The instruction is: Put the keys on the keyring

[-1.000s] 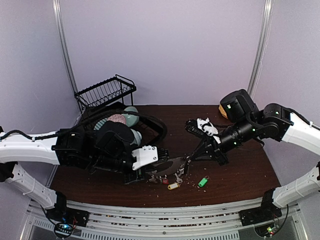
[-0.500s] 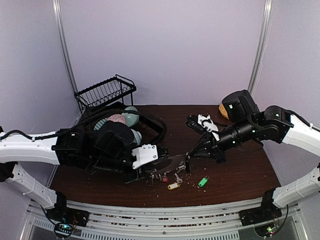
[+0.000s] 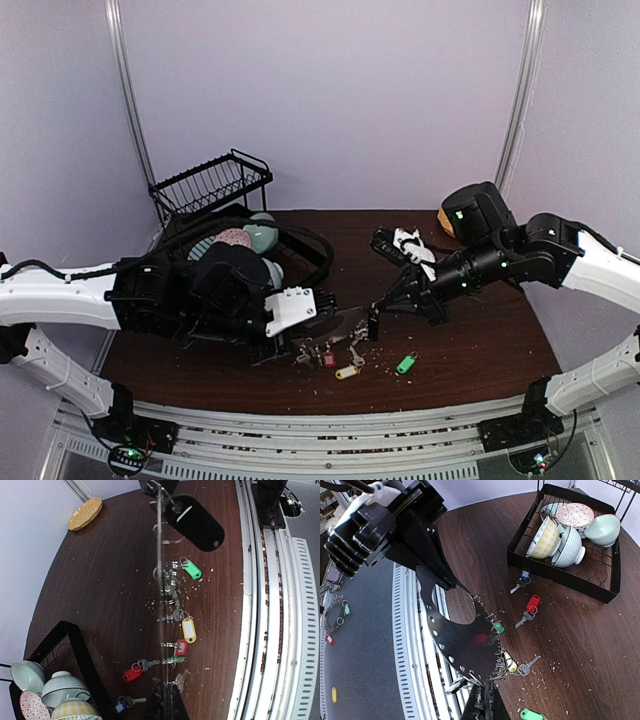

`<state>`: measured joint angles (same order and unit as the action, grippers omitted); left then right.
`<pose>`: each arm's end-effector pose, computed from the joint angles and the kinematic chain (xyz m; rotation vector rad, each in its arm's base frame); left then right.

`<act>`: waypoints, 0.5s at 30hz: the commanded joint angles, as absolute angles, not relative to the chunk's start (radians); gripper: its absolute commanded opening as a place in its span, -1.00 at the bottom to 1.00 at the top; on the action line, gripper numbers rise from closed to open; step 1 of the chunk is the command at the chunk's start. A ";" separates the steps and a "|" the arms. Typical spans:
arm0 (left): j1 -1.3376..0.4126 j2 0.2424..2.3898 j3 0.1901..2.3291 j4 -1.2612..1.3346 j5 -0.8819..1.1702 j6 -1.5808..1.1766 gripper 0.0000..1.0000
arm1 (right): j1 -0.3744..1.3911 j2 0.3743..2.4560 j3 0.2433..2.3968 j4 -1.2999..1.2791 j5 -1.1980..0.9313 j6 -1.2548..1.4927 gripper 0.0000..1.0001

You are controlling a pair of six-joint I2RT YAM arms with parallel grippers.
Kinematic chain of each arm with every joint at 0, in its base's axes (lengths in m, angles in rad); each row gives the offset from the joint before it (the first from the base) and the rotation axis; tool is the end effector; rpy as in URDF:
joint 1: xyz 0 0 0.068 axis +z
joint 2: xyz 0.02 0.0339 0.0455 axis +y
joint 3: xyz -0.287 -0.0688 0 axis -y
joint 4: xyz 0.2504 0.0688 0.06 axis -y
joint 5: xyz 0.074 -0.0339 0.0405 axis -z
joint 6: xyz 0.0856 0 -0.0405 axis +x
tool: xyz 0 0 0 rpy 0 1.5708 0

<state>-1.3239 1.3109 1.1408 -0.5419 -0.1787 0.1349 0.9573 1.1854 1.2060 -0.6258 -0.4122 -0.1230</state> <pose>0.0937 -0.3095 0.3042 1.4642 1.7798 -0.4197 0.1370 0.2541 0.3579 -1.3712 1.8063 0.9096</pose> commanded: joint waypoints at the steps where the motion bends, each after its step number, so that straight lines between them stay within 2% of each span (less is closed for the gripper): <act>1: -1.338 1.307 1.159 -0.441 -0.150 0.141 -1.00 | 0.950 1.207 1.208 -0.613 -0.393 -0.117 -1.00; 15: -1.337 1.311 1.149 -0.435 -0.183 0.132 -1.00 | 0.958 1.183 1.193 -0.599 -0.481 -0.160 -1.00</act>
<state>-1.3239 1.3144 1.1408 -0.5468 -0.1871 0.1326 0.9577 1.2121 1.2060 -0.6266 -0.4393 -0.1352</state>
